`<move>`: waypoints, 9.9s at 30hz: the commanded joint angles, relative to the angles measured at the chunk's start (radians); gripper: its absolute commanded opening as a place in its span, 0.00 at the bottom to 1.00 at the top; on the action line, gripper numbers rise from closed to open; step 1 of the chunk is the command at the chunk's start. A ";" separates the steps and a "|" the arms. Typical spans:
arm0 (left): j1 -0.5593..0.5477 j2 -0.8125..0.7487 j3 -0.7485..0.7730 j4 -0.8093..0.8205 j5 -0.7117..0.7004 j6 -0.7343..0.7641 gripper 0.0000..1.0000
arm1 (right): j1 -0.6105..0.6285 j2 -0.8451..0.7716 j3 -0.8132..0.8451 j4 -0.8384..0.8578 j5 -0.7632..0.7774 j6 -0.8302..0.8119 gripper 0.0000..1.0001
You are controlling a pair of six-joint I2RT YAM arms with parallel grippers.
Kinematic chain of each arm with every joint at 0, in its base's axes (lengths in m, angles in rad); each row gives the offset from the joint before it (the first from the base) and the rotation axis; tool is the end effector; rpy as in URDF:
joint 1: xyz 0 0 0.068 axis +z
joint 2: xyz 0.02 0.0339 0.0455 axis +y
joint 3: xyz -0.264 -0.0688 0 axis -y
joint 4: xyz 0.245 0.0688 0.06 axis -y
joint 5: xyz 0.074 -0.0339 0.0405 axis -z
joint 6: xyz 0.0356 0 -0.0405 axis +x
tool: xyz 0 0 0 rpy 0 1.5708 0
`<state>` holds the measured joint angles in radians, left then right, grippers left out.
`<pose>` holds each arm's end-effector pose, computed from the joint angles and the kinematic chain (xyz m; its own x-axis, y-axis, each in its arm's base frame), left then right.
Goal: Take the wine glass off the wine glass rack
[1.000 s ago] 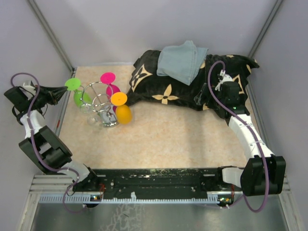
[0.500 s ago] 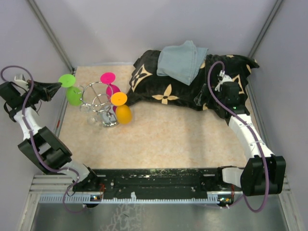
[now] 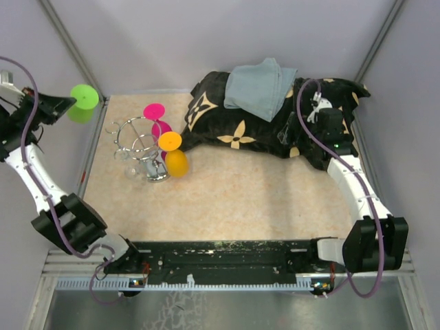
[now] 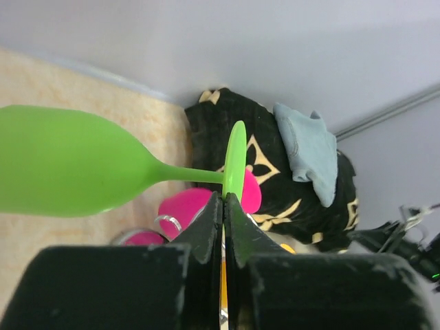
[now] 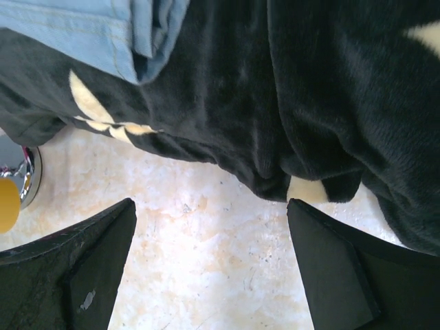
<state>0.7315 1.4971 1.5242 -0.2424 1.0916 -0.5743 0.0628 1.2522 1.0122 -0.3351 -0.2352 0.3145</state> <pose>0.2683 0.1984 0.4241 -0.3166 -0.6208 -0.7172 0.1967 0.6967 -0.6899 0.2796 0.0259 0.3052 -0.5955 0.2640 -0.7588 -0.0757 0.9218 0.3801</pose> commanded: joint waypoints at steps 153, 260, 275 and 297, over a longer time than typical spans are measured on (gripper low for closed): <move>-0.806 -0.078 0.396 -0.368 -1.077 0.556 0.92 | 0.234 0.110 0.143 -0.413 0.467 0.067 0.41; -0.398 -0.064 0.124 -0.232 -0.431 0.135 0.87 | 0.614 1.169 1.297 0.323 -0.383 0.908 0.24; -0.398 -0.061 0.114 -0.232 -0.418 0.140 0.87 | 0.614 1.146 1.271 0.387 -0.382 0.931 0.00; -0.398 -0.068 0.103 -0.230 -0.408 0.126 0.87 | 0.585 1.029 1.128 0.505 -0.330 1.018 0.00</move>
<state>0.3370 1.4380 1.6341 -0.4942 0.6640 -0.4454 0.6537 2.3753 2.1437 0.0956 -0.5797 1.3209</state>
